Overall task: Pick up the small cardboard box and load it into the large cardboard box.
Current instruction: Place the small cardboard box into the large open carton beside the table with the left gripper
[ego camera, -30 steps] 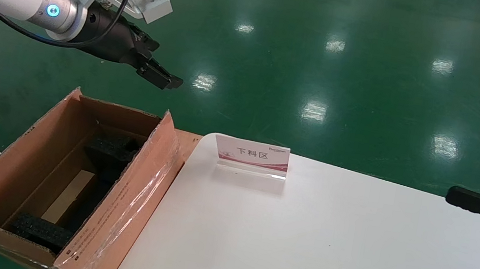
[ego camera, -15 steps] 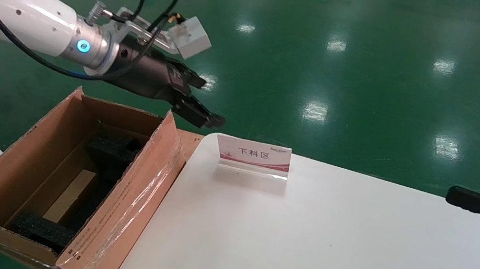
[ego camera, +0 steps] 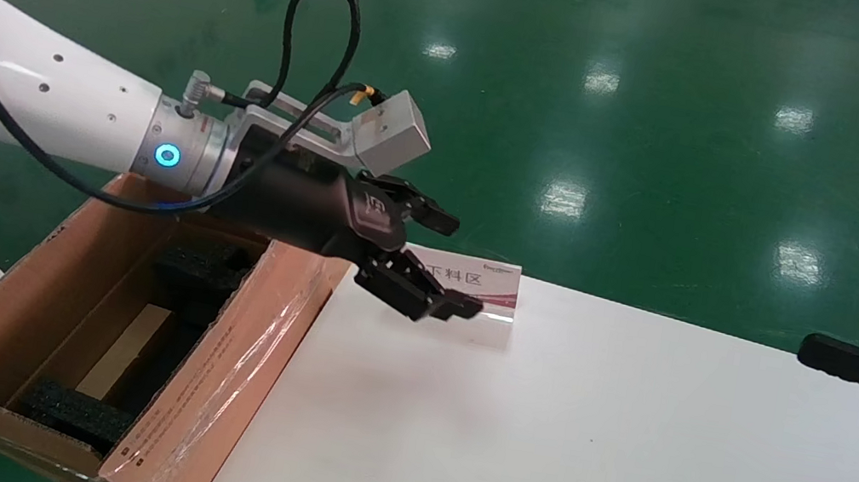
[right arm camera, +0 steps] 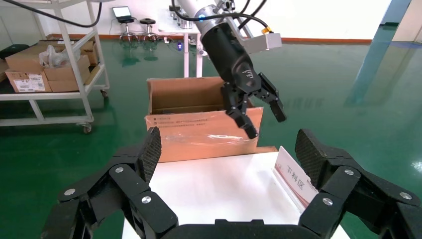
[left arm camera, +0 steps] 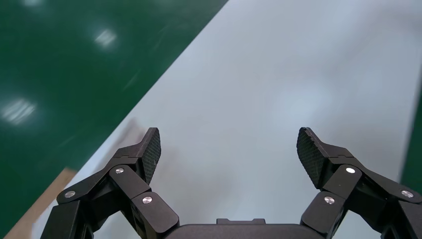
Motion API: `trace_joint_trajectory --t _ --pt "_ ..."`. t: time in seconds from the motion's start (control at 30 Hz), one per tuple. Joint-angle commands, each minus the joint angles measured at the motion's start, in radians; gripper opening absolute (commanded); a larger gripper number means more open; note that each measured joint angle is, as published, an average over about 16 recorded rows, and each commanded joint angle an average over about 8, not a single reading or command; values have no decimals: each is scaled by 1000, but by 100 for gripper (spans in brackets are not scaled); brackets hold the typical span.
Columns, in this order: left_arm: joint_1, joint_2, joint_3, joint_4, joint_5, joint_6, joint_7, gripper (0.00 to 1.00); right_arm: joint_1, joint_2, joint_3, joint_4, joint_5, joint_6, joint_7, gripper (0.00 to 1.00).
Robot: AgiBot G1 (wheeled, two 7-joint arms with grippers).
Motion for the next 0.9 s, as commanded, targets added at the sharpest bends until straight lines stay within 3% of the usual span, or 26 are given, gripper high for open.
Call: trace_joint_trajectory --t 0.03,0.9 --pt "39 -1 -50 -9 -21 19 25 100 0 0 0 0 0 0 0 100" --pt "549 -15 -700 -126 -293 270 347 100 0 1 -1 0 1 1 -1 100"
